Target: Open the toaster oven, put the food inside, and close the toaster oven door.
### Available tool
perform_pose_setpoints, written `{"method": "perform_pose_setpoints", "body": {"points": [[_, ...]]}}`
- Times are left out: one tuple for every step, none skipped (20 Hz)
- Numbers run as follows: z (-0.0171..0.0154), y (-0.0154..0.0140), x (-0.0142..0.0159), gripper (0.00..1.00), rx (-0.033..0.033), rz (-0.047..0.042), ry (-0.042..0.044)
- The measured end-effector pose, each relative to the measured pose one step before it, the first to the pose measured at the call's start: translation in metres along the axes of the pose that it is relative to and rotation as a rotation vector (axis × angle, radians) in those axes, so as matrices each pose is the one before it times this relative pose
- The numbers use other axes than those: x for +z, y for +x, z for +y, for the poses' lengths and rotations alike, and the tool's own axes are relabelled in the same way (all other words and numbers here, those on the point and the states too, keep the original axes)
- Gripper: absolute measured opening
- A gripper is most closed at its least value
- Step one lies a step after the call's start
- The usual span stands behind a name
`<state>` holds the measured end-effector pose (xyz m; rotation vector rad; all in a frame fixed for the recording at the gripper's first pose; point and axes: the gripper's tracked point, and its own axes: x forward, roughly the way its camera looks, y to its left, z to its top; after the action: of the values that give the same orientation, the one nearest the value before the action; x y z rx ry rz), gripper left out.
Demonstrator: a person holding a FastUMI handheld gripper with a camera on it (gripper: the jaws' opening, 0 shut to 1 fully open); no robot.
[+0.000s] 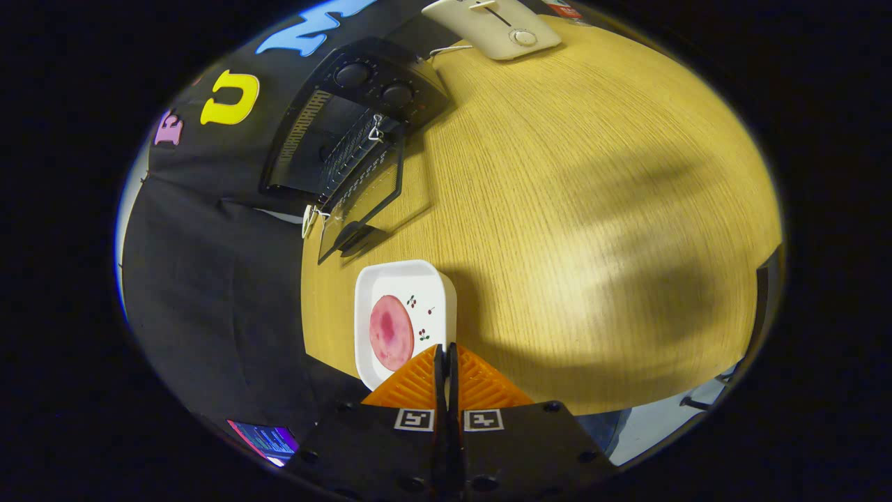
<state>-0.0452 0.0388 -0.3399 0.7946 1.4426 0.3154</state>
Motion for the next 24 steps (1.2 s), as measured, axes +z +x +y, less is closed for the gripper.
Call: {"method": "perform_pose_setpoints", "body": {"points": [[0.00585, -0.00021, -0.00187, 0.02, 0.00856, -0.01336, 0.01549], [0.00639, 0.00086, -0.0015, 0.02, 0.00997, -0.01358, 0.01033], [0.0065, 0.00099, -0.00089, 0.02, 0.00919, -0.01716, 0.0097], [0.00777, 0.00133, -0.00013, 0.02, 0.01105, -0.01854, 0.01064], [0.00725, 0.00108, 0.00012, 0.02, 0.00674, -0.02525, 0.01454], [0.00855, 0.00128, 0.00082, 0.02, 0.00874, -0.02512, 0.01372], [0.00836, 0.0028, 0.00128, 0.02, 0.00936, -0.03277, 0.01486], [0.00856, 0.00264, 0.00191, 0.02, 0.01102, -0.03253, 0.01244], [0.0074, 0.00255, 0.00128, 0.01, 0.00916, -0.03472, 0.01938], [0.00685, 0.00275, 0.00221, 0.01, 0.00775, -0.03146, 0.02259], [0.00599, 0.00029, 0.00139, 0.01, 0.00731, -0.03228, 0.02603], [0.00619, 0.00023, 0.00201, 0.02, 0.00711, -0.03216, 0.02225], [0.00612, -0.00023, 0.00229, 0.02, 0.00393, -0.02827, 0.01594], [0.00287, 0.00237, 0.0009, 0.02, -0.0049, -0.0263, 0.016], [0.00231, 0.00187, 0.00199, 0.02, -0.00785, -0.02092, 0.01619], [0.00144, 0.00107, 0.00282, 0.01, -0.01056, -0.01924, 0.0172], [0.00317, 0.00147, 0.00363, 0.02, -0.00192, -0.02004, 0.01653], [0.0051, 0.00167, 0.00102, 0.01, 0.00432, -0.01525, 0.01831], [0.00457, 0.00253, 0.00148, 0.02, 0.00576, -0.01369, 0.02144], [0.00485, 0.00247, 0.00199, 0.01, 0.00197, -0.01919, 0.02177], [0.0075, 0.00272, -0.00145, 0.02, 0.00352, -0.02008, 0.02044], [0.0052, 0.00545, 0.0034, 0.01, 0.00356, -0.02262, 0.01618], [0.00512, 0.00422, 0.00284, 0.02, 0.00605, -0.02182, 0.01707], [0.00591, 0.00621, 0.00267, 0.01, 0.00794, -0.01888, 0.01887]]}}
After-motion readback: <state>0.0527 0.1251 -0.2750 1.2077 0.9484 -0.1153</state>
